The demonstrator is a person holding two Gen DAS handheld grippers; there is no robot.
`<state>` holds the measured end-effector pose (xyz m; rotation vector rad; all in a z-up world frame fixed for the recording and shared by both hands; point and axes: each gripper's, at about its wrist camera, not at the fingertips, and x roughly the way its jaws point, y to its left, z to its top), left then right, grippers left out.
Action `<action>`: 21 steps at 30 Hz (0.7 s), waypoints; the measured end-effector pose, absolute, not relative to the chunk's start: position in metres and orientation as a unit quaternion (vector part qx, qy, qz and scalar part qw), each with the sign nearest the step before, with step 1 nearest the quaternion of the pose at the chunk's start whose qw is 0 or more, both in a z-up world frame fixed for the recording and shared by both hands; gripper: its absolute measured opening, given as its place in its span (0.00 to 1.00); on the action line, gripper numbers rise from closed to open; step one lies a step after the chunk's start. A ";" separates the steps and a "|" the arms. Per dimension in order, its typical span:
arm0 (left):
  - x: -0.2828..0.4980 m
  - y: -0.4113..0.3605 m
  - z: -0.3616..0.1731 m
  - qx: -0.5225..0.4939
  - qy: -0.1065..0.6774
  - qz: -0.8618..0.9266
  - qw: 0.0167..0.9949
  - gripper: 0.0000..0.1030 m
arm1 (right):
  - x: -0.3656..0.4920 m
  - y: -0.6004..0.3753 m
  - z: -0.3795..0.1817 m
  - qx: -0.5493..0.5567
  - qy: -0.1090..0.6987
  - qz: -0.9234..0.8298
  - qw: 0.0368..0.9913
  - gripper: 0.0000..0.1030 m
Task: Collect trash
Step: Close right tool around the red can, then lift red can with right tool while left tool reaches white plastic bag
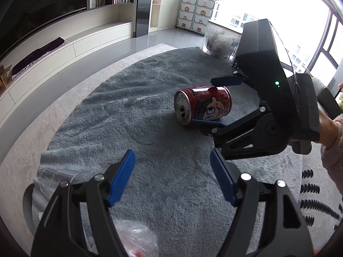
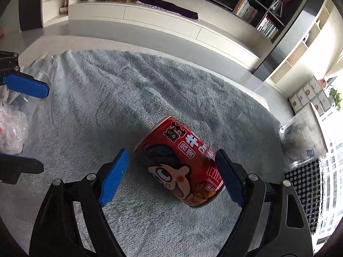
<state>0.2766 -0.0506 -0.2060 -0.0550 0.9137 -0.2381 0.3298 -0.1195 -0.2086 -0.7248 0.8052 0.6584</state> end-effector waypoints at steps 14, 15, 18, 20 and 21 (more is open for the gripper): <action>0.279 -0.037 -0.206 -0.034 0.441 -0.103 0.891 0.70 | 0.340 -0.111 -0.222 -0.400 0.359 0.314 0.783 0.75; 0.279 -0.037 -0.205 -0.035 0.441 -0.103 0.891 0.70 | 0.339 -0.111 -0.221 -0.398 0.359 0.312 0.785 0.75; 0.279 -0.038 -0.205 -0.035 0.441 -0.104 0.891 0.70 | 0.337 -0.111 -0.221 -0.401 0.357 0.310 0.785 0.74; 0.277 -0.039 -0.204 -0.035 0.440 -0.105 0.891 0.70 | 0.336 -0.109 -0.223 -0.408 0.353 0.308 0.784 0.74; 0.277 -0.039 -0.204 -0.036 0.440 -0.106 0.891 0.70 | 0.337 -0.109 -0.223 -0.410 0.353 0.307 0.783 0.74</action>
